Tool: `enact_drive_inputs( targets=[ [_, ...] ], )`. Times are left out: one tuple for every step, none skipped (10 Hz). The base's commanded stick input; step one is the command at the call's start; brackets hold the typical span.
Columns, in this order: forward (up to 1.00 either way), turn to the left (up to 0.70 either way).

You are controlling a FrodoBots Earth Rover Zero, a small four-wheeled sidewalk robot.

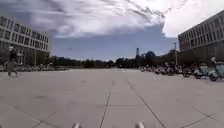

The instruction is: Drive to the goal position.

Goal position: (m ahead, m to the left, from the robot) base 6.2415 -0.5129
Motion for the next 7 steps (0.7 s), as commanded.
enact_drive_inputs(
  targets=[
    [0.0,0.0],
    [0.0,0.0],
    [0.0,0.0],
    [0.21,0.0],
    [0.68,0.0],
    [0.7,0.0],
    [0.7,0.0]
  ],
)
